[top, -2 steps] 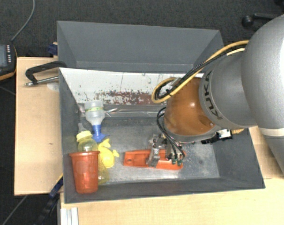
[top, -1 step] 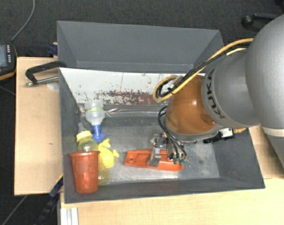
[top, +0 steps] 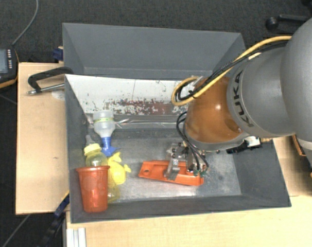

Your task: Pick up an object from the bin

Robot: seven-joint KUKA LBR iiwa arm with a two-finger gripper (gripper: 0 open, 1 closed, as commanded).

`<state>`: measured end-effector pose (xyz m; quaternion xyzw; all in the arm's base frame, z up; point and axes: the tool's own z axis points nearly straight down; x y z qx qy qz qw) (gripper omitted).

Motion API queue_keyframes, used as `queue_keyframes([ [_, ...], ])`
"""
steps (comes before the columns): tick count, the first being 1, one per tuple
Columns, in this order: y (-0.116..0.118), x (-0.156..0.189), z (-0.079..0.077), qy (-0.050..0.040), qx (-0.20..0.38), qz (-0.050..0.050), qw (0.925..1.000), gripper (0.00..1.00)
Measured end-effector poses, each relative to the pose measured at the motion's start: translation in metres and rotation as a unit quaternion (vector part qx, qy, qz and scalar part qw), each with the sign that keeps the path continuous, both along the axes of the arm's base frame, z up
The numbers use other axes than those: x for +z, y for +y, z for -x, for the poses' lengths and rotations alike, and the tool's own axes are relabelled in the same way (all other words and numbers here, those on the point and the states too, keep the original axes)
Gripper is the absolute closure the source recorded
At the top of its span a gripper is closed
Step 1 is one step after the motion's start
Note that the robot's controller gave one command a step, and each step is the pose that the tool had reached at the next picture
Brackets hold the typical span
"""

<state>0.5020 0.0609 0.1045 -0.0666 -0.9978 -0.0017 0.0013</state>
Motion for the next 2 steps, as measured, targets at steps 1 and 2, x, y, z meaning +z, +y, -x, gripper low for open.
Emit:
queue_keyframes([
  [1,0.0,0.023,-0.002,-0.0043,0.0,-0.001,1.0,1.0],
  [2,0.0,0.033,-0.004,-0.007,0.0,-0.001,1.0,1.0],
])
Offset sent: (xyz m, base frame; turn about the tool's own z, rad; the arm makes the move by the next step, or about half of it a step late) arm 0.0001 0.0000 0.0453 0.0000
